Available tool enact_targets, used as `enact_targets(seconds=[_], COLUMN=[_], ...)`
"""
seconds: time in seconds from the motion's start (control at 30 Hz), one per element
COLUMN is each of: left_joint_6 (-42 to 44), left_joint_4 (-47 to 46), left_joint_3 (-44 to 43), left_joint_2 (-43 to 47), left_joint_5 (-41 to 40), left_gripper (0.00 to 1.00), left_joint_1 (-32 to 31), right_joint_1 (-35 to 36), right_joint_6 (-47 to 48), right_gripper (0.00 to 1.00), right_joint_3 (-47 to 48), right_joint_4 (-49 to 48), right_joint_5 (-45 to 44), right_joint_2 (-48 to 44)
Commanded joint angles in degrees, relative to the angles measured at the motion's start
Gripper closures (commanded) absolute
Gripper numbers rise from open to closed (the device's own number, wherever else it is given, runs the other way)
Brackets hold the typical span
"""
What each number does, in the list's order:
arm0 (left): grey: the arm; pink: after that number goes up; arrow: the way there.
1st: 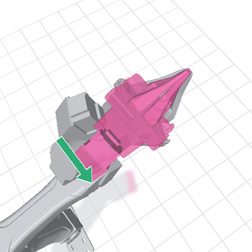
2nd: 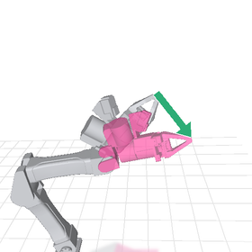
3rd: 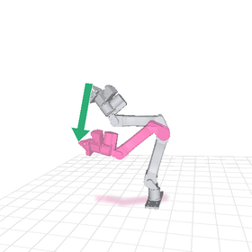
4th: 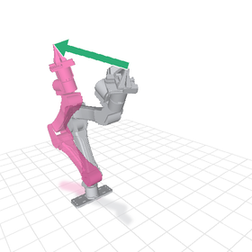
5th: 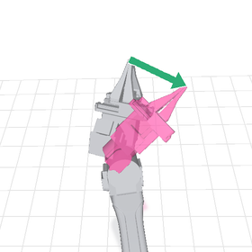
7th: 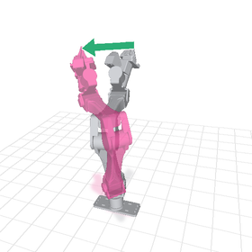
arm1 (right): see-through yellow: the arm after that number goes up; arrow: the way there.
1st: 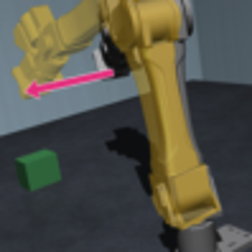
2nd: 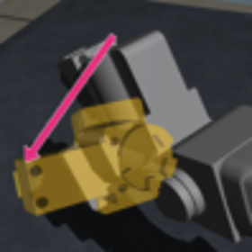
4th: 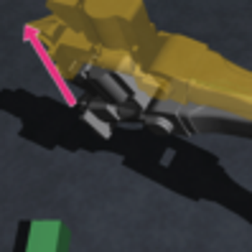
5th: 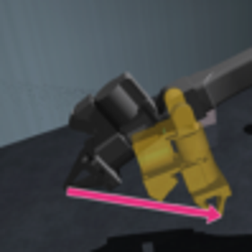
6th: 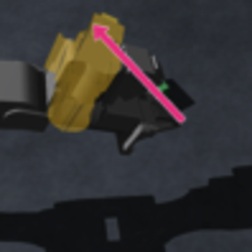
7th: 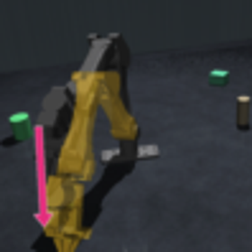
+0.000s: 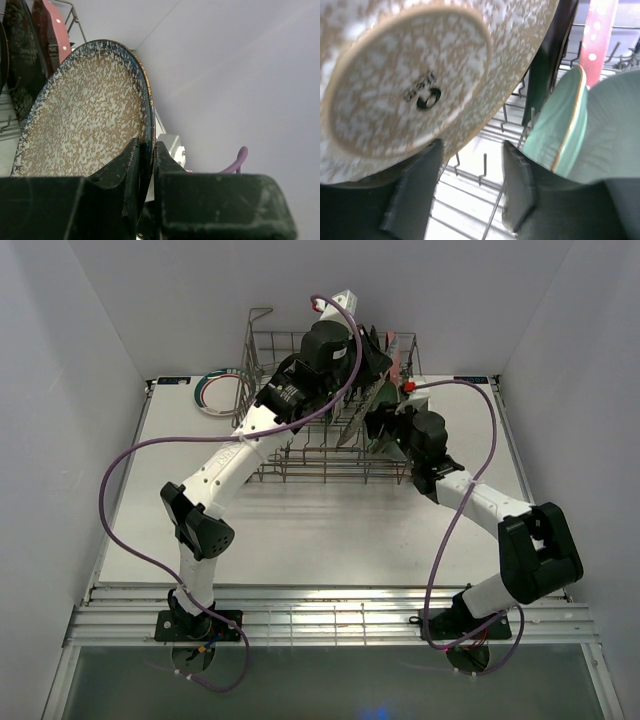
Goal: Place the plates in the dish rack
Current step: Insert the plate into the dish rack.
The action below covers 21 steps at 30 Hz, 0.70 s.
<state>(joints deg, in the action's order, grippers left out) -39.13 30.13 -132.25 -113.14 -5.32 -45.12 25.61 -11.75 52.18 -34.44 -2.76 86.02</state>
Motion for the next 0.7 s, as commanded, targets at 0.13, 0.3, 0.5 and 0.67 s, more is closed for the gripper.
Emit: enact_targets(seconds=[0.13, 0.3, 0.5, 0.67], left_joint_6=[-6.4, -6.9, -7.0, -7.0], left_joint_4=[-6.1, -5.1, -5.1, -5.1], left_joint_3=[-4.9, -4.2, -3.9, -3.5], left_joint_2=[3.1, 2.9, 3.1, 3.4], left_joint_5=[4.4, 3.7, 3.2, 2.9], left_gripper=[1.0, 1.0, 1.0, 1.0], left_joint_1=[-1.6, -1.0, -0.7, -0.6], right_joint_1=[1.5, 2.6, 8.2, 16.6], right_joint_6=[-0.8, -0.4, 0.8, 4.0], right_gripper=[0.22, 0.16, 0.1, 0.1], right_joint_3=[-6.5, -9.6, -13.6, -13.3], right_joint_4=[-2.9, -2.0, -0.9, 2.8], right_joint_5=[2.3, 5.1, 3.4, -5.9], right_joint_2=[-12.0, -17.6, -23.9, -27.7])
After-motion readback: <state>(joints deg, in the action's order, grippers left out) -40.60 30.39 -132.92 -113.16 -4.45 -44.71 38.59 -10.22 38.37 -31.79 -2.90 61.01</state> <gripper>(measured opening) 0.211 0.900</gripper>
